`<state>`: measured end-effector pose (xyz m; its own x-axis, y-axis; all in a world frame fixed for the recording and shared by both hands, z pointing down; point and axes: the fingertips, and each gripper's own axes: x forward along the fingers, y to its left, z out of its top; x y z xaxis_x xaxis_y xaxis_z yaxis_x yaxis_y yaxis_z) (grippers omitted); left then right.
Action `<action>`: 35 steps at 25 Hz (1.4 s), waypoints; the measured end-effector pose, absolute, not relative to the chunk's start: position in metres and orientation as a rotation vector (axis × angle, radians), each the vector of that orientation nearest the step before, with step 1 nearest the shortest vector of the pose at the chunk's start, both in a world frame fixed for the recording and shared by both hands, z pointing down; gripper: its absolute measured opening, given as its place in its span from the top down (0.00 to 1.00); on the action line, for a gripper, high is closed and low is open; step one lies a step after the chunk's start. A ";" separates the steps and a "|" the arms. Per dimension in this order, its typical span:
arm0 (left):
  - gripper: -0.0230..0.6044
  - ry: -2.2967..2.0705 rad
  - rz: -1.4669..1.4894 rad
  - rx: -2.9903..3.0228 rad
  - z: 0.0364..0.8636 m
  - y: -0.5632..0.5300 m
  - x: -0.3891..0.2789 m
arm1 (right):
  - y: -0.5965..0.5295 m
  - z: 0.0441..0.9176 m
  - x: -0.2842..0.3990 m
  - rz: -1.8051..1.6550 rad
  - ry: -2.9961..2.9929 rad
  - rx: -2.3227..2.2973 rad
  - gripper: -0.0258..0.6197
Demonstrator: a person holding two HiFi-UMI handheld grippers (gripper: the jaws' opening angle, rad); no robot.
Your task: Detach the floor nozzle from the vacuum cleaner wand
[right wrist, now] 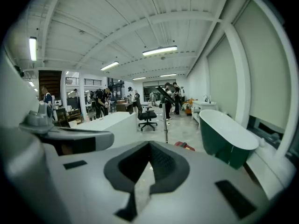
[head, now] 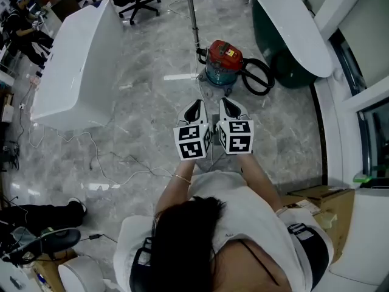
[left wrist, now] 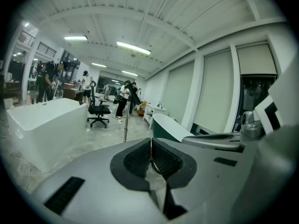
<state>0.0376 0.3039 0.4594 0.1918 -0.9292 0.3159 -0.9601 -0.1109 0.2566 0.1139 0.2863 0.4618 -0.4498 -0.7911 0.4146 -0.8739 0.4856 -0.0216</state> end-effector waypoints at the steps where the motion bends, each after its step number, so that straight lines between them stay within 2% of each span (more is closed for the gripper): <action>1: 0.95 -1.769 0.107 2.080 0.460 0.302 0.035 | 0.284 0.462 0.113 0.338 -2.389 1.404 0.94; 35: 0.94 -1.726 0.125 2.056 0.486 0.271 -0.048 | 0.251 0.493 0.056 0.408 -2.296 1.470 0.94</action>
